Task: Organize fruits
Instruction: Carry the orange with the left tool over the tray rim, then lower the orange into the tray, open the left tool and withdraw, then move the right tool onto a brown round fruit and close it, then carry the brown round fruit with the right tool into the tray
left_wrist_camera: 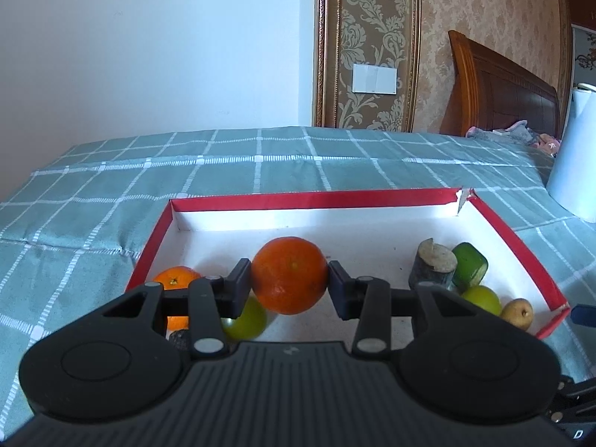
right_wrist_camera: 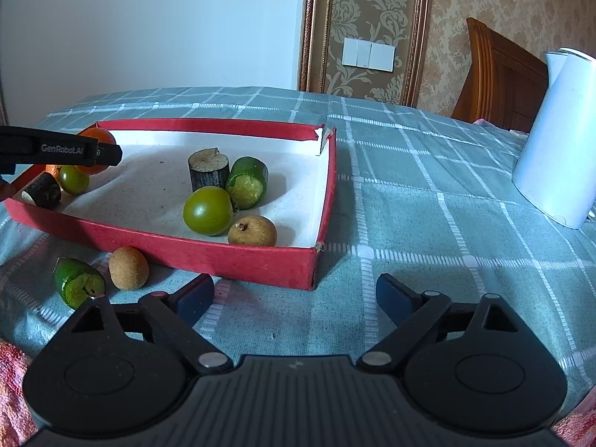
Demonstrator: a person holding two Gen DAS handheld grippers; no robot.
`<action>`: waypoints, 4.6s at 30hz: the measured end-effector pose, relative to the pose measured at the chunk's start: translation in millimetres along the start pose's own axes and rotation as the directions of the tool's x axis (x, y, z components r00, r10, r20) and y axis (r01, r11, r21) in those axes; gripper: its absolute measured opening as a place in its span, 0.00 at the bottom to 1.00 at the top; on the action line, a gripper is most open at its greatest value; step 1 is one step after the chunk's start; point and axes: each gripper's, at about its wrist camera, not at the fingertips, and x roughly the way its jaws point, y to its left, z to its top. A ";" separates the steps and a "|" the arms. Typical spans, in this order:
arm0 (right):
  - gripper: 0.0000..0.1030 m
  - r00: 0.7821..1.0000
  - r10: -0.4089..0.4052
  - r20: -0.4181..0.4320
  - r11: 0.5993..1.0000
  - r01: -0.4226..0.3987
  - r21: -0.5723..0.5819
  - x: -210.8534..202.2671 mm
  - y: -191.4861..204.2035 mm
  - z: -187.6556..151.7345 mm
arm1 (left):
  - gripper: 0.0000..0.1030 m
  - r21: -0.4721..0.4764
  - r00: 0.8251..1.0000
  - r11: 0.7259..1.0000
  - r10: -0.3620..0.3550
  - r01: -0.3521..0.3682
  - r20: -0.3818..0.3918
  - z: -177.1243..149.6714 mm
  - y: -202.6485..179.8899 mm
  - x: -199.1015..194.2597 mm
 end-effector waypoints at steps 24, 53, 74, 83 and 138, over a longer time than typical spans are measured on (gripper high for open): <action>0.96 1.000 0.014 -0.021 0.999 -0.013 0.040 3.4 -5.6 1.4 | 0.87 -0.053 0.996 0.998 0.027 -0.022 0.086 -13.3 14.7 -34.4; 0.74 0.970 0.239 0.049 0.970 -0.241 0.037 -22.3 15.4 -1.8 | 1.00 -0.261 0.998 0.965 -0.041 0.024 -0.058 -61.6 67.1 -64.4; 0.34 0.970 0.241 0.023 0.970 -0.240 -0.039 -12.7 58.9 0.5 | 1.00 -0.256 0.997 0.966 -0.047 0.031 -0.059 -63.0 66.5 -65.9; 0.23 0.973 0.228 0.043 0.972 -0.225 -0.063 -15.6 60.7 -2.1 | 1.00 -0.256 0.997 0.966 -0.047 0.031 -0.059 -63.3 66.5 -66.0; 0.24 0.996 0.036 0.084 0.999 -0.033 -0.033 42.9 -8.4 51.6 | 1.00 -0.245 0.997 0.969 -0.042 0.025 -0.063 -63.5 65.8 -64.3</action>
